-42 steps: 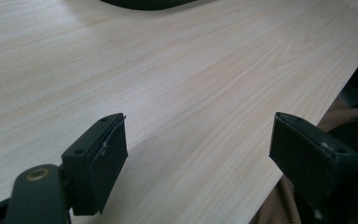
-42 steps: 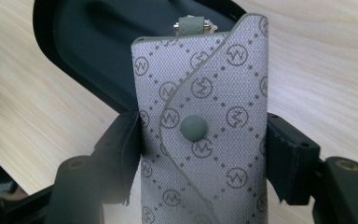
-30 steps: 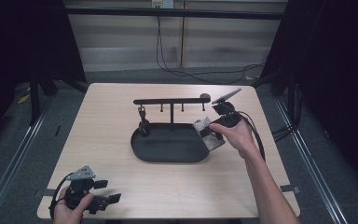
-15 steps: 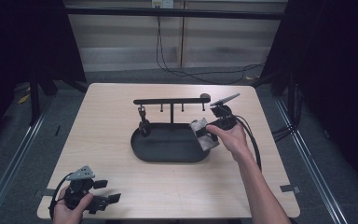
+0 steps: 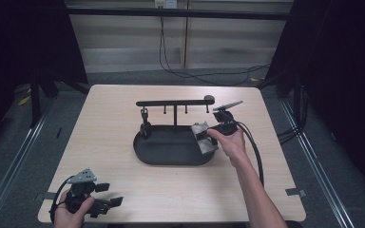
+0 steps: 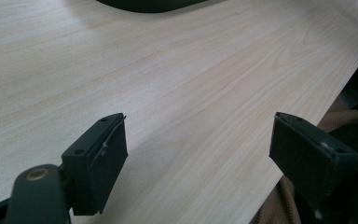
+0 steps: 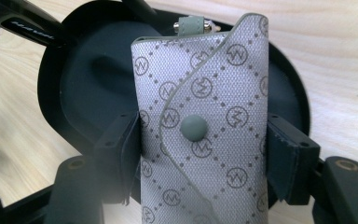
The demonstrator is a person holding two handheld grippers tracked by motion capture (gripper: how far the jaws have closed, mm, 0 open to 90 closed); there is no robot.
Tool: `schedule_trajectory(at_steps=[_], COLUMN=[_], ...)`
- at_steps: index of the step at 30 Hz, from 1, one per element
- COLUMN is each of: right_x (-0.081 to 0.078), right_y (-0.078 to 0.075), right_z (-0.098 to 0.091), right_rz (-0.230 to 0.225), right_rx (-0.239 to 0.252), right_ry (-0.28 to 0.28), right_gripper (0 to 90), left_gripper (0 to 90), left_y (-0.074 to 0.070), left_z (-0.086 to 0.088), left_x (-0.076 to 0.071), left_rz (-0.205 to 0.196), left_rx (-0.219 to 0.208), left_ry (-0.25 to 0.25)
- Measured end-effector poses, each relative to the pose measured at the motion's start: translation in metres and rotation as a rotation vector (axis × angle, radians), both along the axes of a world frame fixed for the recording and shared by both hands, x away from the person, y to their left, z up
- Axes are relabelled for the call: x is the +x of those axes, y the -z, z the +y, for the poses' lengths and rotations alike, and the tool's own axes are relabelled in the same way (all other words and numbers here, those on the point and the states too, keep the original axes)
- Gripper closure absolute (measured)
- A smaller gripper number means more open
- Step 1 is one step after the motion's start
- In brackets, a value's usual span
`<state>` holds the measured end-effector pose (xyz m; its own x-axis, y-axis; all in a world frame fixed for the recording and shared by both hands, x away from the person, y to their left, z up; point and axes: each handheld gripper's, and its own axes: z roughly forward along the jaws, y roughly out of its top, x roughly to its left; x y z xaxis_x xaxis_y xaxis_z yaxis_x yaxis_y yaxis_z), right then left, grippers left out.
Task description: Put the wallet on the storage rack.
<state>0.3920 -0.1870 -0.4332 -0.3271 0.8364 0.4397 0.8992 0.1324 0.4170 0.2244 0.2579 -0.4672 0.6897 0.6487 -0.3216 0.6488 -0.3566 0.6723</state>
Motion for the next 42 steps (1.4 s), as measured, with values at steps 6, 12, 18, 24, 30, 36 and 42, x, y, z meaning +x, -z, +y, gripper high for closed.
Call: schedule_trajectory(at_steps=[6,12,18,24,30,36,42], right_x=[0.004,0.007,0.009,0.009,0.007,0.006,0.004], right_y=[0.012,0.020,0.029,0.034,0.040,0.039,0.034], right_z=[0.003,0.009,0.015,0.018,0.020,0.019,0.018], right_rz=[0.016,0.014,0.022,0.013,0.007,0.001,-0.021], right_rx=[-0.002,0.013,0.006,-0.026,-0.064,-0.066,-0.062], right_ry=[0.009,0.018,0.025,0.010,0.003,-0.005,-0.014], right_gripper=[34.5,34.5,34.5,34.3,33.8,38.0,33.6], left_gripper=[18.8,18.8,18.8,18.8,18.9,18.8,18.8], left_y=[0.000,0.000,0.000,0.000,0.000,0.000,0.000], left_z=[0.000,0.001,0.001,0.002,0.001,0.002,0.002], left_x=[0.000,0.000,0.000,0.000,0.000,0.000,0.000], left_rz=[0.004,0.003,0.003,0.006,0.003,0.005,0.002], left_rx=[-0.002,0.000,-0.002,-0.002,0.001,-0.002,-0.006], left_ry=[0.003,0.002,-0.001,0.003,0.000,0.003,-0.001])
